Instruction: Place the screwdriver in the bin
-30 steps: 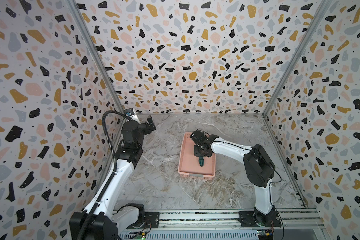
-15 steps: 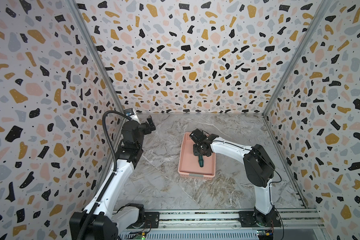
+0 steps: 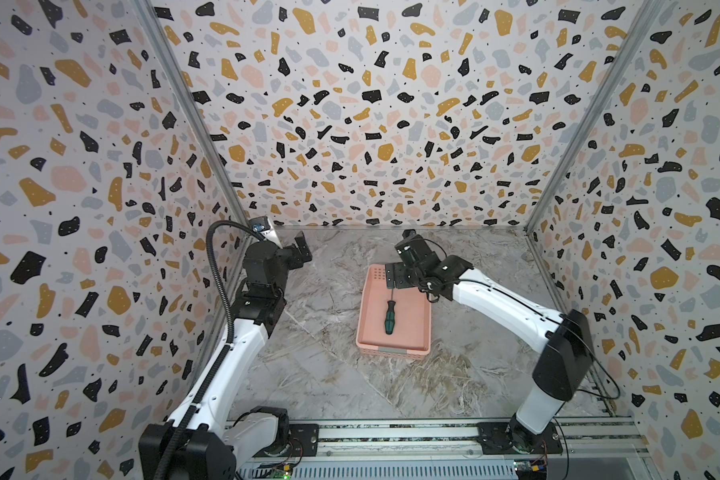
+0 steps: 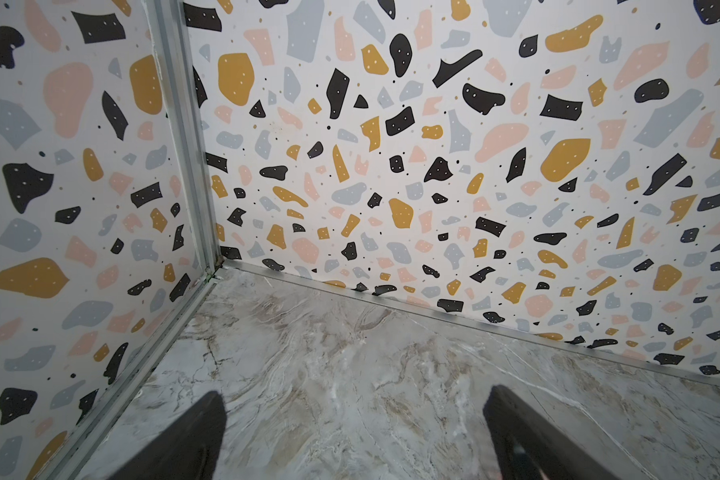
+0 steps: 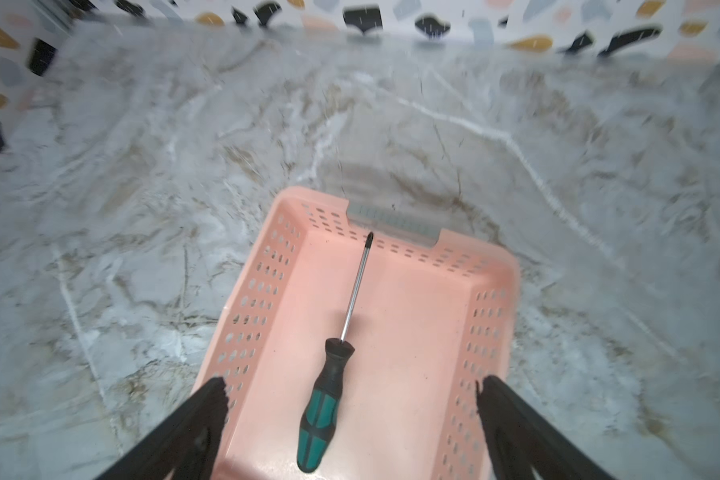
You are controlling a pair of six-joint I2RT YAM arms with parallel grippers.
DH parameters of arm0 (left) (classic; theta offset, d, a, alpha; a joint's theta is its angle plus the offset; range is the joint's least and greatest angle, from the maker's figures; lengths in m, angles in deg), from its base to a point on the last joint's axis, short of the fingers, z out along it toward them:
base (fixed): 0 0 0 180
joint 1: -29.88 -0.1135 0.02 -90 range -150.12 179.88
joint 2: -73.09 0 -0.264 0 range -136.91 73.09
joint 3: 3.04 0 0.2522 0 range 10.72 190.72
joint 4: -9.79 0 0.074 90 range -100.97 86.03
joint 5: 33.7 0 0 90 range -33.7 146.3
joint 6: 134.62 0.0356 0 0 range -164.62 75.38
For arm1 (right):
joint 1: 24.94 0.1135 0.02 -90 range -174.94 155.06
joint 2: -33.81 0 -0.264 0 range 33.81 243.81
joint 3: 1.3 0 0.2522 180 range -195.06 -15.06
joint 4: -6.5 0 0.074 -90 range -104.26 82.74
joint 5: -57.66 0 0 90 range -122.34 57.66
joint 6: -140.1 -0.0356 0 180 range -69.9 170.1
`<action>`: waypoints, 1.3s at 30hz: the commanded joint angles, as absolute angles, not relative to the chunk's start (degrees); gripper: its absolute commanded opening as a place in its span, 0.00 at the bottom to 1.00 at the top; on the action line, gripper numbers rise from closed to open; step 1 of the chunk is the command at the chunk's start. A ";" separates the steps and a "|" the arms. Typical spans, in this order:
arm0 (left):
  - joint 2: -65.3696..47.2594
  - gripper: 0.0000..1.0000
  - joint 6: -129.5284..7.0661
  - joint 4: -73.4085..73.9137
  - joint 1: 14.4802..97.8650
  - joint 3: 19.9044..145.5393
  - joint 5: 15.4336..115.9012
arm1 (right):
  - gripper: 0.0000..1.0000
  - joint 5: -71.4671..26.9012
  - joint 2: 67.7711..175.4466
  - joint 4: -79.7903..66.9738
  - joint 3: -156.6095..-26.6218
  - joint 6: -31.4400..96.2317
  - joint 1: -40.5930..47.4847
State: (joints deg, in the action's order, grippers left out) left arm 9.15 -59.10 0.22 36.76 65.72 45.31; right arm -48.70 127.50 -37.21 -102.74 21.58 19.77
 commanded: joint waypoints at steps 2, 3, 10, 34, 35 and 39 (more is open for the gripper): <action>10.42 1.00 -57.84 1.55 36.91 64.91 44.67 | 0.99 -48.34 119.13 -30.54 -96.83 25.46 18.11; 10.57 0.99 -57.86 1.72 36.91 64.78 44.38 | 0.99 -47.48 117.76 -29.47 -95.46 25.36 17.33; 10.60 1.00 -57.81 2.65 36.91 64.12 43.69 | 0.99 -45.59 111.92 -28.68 -88.75 22.94 12.59; 15.19 1.00 -45.66 22.91 36.91 46.61 39.53 | 0.99 -55.21 85.72 2.74 -54.44 41.64 -2.18; 15.75 1.00 -44.99 24.08 36.91 45.73 39.91 | 0.99 -56.93 85.05 6.19 -51.68 43.37 -2.48; 17.01 1.00 -42.37 30.05 36.91 41.40 40.62 | 0.99 -57.00 84.90 17.79 -42.79 50.94 -5.31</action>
State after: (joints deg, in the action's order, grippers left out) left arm 16.05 -45.86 22.05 36.76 43.58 39.94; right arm -54.68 85.38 5.32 -46.20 43.42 -3.68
